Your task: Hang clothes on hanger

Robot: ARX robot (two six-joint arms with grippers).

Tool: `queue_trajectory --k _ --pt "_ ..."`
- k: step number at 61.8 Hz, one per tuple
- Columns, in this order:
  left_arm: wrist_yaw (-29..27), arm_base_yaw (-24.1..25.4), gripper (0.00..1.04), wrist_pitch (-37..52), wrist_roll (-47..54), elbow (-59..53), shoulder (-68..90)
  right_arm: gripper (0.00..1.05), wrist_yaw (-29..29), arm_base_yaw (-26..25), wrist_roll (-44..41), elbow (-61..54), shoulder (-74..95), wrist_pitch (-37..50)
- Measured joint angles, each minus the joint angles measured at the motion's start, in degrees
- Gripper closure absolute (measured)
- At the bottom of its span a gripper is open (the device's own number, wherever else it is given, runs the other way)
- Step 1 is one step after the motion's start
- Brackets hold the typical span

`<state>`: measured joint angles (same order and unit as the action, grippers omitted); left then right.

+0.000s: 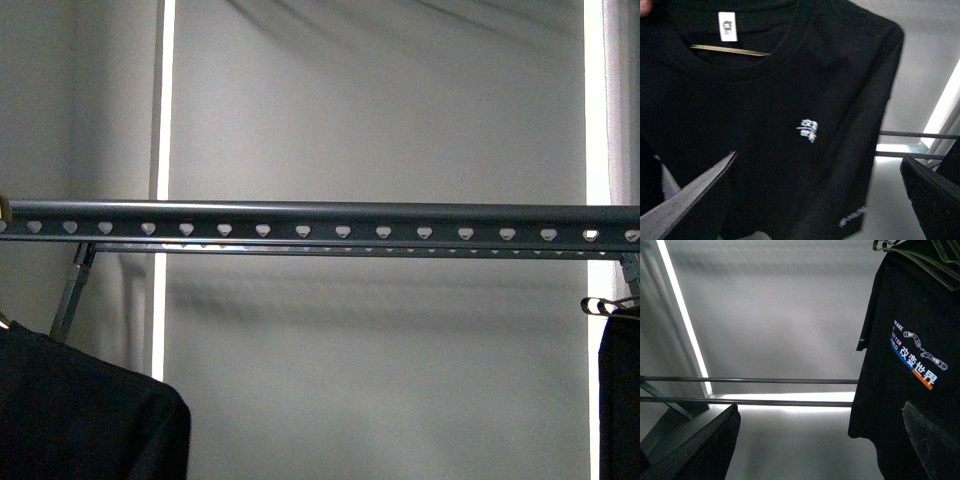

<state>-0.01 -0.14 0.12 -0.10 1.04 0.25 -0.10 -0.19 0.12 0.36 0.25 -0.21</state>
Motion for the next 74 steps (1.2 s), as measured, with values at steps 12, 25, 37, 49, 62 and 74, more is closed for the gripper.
queue_trajectory --k 12,25,37,49,62,74 --pt "-0.02 0.0 0.07 0.0 0.0 0.0 0.0 0.07 0.0 0.0 0.0 0.0 0.0 0.0" --pt "-0.02 0.0 0.07 0.0 0.0 0.0 0.0 0.07 0.0 0.0 0.0 0.0 0.0 0.0" --pt "-0.02 0.0 0.07 0.0 0.0 0.0 0.0 0.07 0.0 0.0 0.0 0.0 0.0 0.0" --pt "0.0 0.0 0.07 0.0 0.0 0.0 0.0 0.07 0.0 0.0 0.0 0.0 0.0 0.0" --pt "6.14 -4.26 0.07 10.6 0.35 7.85 20.04 0.07 -0.02 0.02 0.0 0.0 0.0 0.0" --pt "-15.63 -6.62 0.07 15.89 -20.96 26.71 46.84 0.07 -0.04 0.02 0.0 0.0 0.0 0.0"
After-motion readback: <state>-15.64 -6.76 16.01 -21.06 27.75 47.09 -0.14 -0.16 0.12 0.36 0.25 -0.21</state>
